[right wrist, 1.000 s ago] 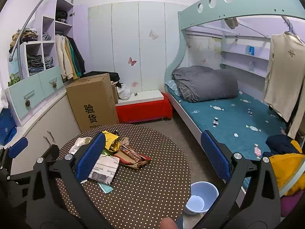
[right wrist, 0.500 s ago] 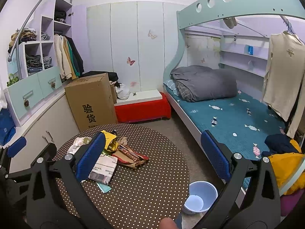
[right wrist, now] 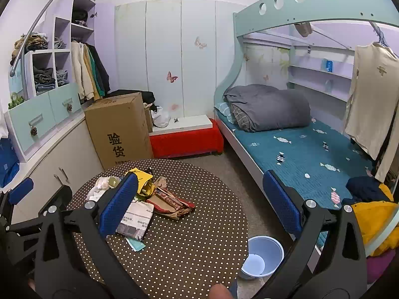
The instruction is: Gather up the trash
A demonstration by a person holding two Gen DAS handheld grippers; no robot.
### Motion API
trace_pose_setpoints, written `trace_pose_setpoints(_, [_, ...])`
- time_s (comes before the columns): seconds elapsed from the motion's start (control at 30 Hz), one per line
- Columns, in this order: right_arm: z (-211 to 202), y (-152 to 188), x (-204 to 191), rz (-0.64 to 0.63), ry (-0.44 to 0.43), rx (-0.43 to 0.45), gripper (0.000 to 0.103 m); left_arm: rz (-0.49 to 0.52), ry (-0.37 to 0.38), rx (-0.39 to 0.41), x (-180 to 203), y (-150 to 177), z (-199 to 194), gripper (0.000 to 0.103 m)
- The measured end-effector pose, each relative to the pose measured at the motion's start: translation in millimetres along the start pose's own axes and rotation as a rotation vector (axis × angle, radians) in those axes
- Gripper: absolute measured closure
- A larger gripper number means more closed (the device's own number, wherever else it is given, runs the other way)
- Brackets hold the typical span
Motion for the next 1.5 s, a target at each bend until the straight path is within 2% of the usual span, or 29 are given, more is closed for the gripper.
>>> trace_pose_setpoints(0.2, [7,1,-6,-0.011,-0.004,-0.016,0.005,-0.008,-0.009,-0.014,-7,3,7,0.004])
trace_pose_setpoints(0.43, [35,16,-18,-0.035,-0.055,-0.087,0.005,-0.025,-0.068,-0.073,-35,21,28,0.004])
trace_pose_setpoints(0.67, [88,65,-46,-0.057,-0.188,-0.247,0.005,-0.048,-0.152,-0.163,-80,53,56,0.004])
trace_pose_setpoints(0.8, [121,98,-77,-0.101,-0.284,-0.356,0.005,-0.049,-0.181,-0.212,-99,70,68,0.004])
trace_pose_setpoints(0.93, [140,115,-109,-0.165,-0.351,-0.401,0.005,-0.06,-0.197,-0.25,-115,84,81,0.004])
trace_pose_setpoints(1.03, [147,119,-123,-0.187,-0.359,-0.407,0.005,-0.07,-0.207,-0.27,-121,88,97,0.004])
trace_pose_setpoints(1.33, [162,105,-126,-0.178,-0.368,-0.402,0.005,-0.102,-0.228,-0.348,-134,106,162,0.005])
trace_pose_setpoints(1.37, [165,99,-131,-0.187,-0.383,-0.388,0.005,-0.112,-0.228,-0.351,-136,108,166,0.006])
trace_pose_setpoints(1.43, [171,87,-145,-0.221,-0.41,-0.36,0.005,-0.139,-0.215,-0.373,-141,114,174,0.017])
trace_pose_setpoints(1.5, [180,73,-164,-0.279,-0.461,-0.323,0.005,-0.161,-0.211,-0.378,-146,116,178,0.018])
Point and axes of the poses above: each gripper's, at about its wrist camera, not at the fingertips, and z roughly the way its jaws point, x to its right, y to its underside, the point moved 6 cm from there along z, roughly the way its jaws point, and after that the axes turned 11 degrees about -z, right-handed, at the moved point
